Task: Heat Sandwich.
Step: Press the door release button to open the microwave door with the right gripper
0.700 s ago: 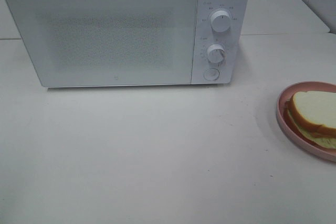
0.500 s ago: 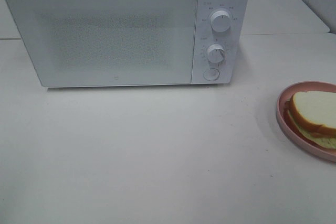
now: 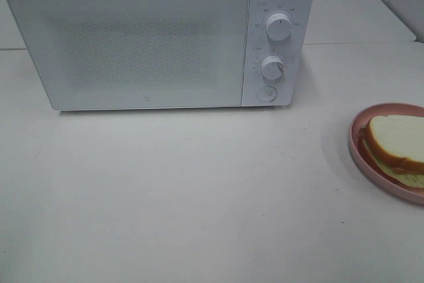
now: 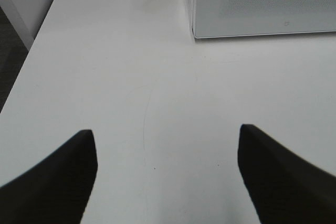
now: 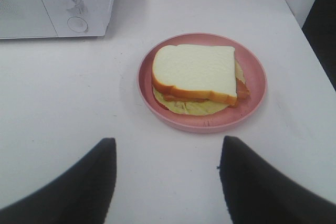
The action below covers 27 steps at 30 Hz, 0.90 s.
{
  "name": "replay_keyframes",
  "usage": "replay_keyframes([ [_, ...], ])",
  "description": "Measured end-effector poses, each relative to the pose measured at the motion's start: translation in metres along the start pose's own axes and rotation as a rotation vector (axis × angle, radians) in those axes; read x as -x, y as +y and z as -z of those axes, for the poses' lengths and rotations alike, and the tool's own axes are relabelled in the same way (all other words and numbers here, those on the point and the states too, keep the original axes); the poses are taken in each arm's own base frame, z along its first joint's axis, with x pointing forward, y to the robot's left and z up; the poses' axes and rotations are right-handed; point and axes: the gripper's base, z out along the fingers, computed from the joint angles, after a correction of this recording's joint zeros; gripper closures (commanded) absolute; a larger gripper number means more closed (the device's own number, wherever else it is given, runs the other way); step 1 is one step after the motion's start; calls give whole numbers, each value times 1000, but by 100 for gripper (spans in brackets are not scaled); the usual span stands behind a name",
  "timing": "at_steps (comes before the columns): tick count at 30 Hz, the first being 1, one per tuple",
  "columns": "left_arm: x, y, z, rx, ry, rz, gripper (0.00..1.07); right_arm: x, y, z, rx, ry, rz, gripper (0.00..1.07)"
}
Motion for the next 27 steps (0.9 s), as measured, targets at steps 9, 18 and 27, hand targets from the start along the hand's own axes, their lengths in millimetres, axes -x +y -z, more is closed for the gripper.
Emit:
replay_keyframes([
  [9,0,0,0,0,0,0,37,0,0,0,0,0,0,50],
  [18,0,0,0,0,0,0,37,0,0,0,0,0,0,50],
  [27,0,0,0,0,0,0,37,0,0,0,0,0,0,50],
])
